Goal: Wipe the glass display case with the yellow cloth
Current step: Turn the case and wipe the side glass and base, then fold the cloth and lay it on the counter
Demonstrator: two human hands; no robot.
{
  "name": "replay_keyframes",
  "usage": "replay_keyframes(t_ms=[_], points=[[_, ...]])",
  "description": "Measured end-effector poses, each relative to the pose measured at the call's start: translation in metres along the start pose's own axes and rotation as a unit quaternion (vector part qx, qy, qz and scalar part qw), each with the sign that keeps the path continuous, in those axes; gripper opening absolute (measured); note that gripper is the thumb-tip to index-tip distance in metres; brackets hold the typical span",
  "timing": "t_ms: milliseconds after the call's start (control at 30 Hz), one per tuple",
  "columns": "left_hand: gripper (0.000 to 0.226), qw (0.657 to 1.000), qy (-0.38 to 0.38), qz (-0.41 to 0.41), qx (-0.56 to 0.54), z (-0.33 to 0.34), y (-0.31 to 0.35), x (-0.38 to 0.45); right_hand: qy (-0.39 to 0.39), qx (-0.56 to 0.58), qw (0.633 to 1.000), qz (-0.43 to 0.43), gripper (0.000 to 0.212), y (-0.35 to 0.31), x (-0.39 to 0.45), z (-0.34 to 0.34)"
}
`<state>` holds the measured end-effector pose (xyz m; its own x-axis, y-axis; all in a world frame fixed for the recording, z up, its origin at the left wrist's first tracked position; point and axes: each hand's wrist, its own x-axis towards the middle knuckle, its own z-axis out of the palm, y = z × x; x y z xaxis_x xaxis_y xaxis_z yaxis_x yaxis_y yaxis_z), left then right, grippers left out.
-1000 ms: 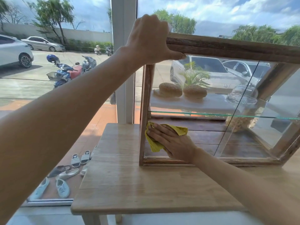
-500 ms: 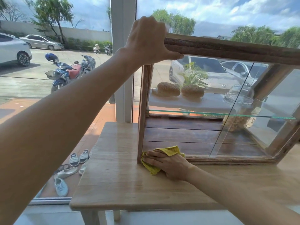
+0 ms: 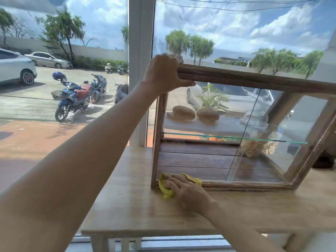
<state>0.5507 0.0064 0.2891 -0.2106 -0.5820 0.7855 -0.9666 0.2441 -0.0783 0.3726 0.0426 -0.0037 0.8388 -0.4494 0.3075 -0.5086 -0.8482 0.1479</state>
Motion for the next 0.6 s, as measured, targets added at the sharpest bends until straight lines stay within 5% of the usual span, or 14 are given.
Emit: replay_keyframes(t_ms=[200,367,600], points=[[0.069,0.999,0.001,0.005,-0.034,-0.002,-0.001,-0.008,0.218,0.013,0.973,0.073,0.063,0.013,0.004,-0.061],[0.061,0.995,0.015,0.006,-0.100,-0.006,0.000,-0.018,0.371,-0.041,0.923,0.097,0.041,0.024,0.023,-0.124],[0.046,0.969,0.056,0.030,-0.241,-0.030,0.012,-0.040,0.492,-0.056,0.863,0.100,0.030,0.026,0.045,-0.161]])
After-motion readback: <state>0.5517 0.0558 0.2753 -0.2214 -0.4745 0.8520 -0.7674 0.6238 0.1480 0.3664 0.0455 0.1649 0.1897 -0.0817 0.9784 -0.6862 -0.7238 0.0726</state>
